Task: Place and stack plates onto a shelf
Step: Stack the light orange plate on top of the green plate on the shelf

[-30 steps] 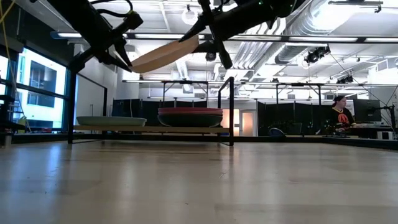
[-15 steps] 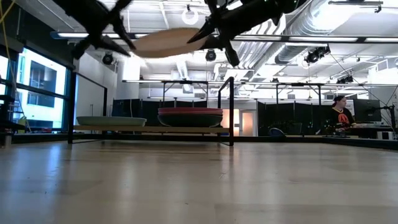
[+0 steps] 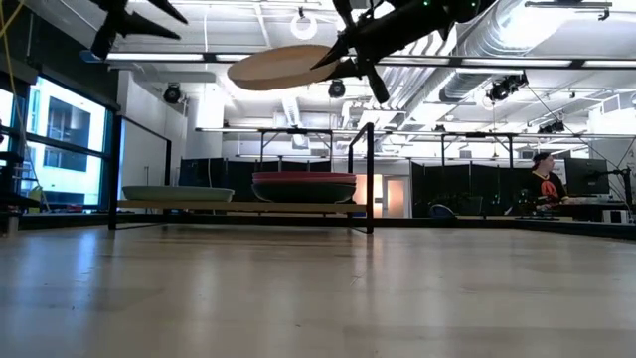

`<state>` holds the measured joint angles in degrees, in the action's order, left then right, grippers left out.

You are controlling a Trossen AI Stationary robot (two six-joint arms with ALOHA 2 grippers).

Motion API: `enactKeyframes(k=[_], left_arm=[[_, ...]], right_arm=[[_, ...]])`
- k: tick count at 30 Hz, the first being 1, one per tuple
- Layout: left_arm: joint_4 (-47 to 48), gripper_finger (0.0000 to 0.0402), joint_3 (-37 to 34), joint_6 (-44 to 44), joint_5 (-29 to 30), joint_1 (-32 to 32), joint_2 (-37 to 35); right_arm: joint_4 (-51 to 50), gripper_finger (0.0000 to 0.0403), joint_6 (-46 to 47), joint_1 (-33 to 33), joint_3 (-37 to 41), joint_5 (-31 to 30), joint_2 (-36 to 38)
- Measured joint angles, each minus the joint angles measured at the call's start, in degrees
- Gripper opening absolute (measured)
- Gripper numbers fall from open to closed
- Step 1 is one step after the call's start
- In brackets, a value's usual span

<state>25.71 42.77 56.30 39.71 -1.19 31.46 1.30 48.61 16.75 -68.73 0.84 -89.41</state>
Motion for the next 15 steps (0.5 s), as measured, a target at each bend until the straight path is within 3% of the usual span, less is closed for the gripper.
enactKeyframes(k=[4, 8, 15], left_arm=[[-4.53, 0.0109, 1.29, -3.96, 0.00, 0.00, -3.26], [-12.37, 0.0109, 1.52, -11.02, -0.03, 0.00, -4.42], [-15.89, 0.0109, 1.52, -14.81, -0.05, 0.00, -4.39]], right_arm=[[-5.02, 0.0016, 0.09, -3.21, -4.33, -5.82, -3.84], [-9.09, 0.0016, -2.20, -4.99, -13.60, -11.36, -10.56], [-15.77, 0.0016, -1.61, -2.86, -29.17, -10.15, -24.97]])
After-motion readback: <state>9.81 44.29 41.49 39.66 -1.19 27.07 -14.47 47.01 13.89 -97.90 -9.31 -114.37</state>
